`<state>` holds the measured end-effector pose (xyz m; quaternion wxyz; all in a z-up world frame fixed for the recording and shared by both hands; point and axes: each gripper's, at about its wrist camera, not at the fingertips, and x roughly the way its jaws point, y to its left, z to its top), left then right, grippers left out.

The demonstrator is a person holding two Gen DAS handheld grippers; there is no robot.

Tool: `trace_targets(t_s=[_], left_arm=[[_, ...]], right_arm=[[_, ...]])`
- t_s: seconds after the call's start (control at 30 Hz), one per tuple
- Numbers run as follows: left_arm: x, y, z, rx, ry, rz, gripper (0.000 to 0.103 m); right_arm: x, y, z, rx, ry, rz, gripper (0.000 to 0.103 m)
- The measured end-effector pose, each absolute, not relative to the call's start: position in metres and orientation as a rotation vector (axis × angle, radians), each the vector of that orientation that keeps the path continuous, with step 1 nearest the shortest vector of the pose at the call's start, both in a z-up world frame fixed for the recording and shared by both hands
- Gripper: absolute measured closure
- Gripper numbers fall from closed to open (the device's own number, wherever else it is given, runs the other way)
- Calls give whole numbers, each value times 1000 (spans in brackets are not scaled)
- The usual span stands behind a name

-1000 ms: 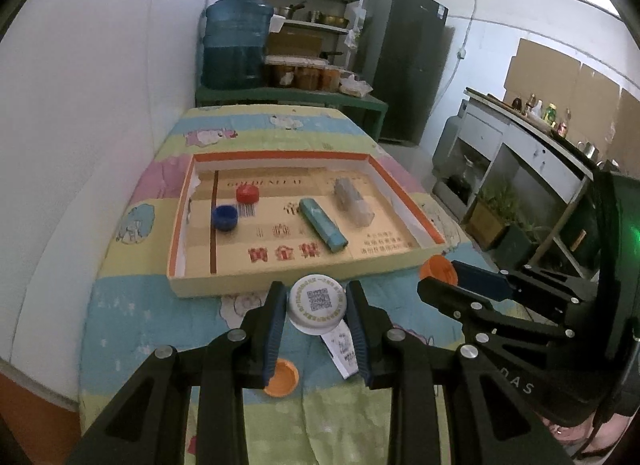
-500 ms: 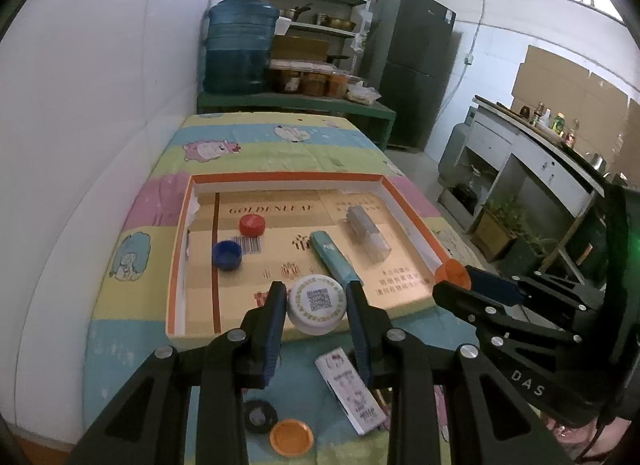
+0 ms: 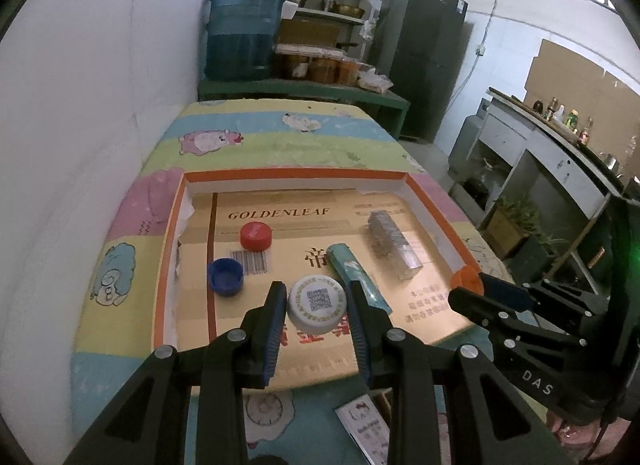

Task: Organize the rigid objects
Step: 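Carry the white QR cap and orange cap into the box lid and release both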

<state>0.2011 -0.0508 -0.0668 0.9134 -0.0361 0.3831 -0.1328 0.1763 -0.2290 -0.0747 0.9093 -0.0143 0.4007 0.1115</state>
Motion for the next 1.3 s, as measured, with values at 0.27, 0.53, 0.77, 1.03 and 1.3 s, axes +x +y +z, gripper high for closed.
trace_targets(t_s=[0.27, 0.53, 0.77, 1.03, 1.3], left_arm=[[220, -52, -81, -67, 825, -255, 72], [235, -54, -98, -57, 874, -246, 72], [243, -53, -107, -54, 897, -236, 72], [250, -52, -117, -67, 922, -251, 72], [253, -48, -120, -97, 927, -267, 72]], right_arm=[[192, -233, -90, -24, 858, 228, 73], [203, -235, -101, -17, 882, 228, 73], [211, -235, -106, -14, 898, 231, 73], [216, -233, -113, -21, 918, 228, 73], [218, -232, -118, -28, 935, 220, 72]])
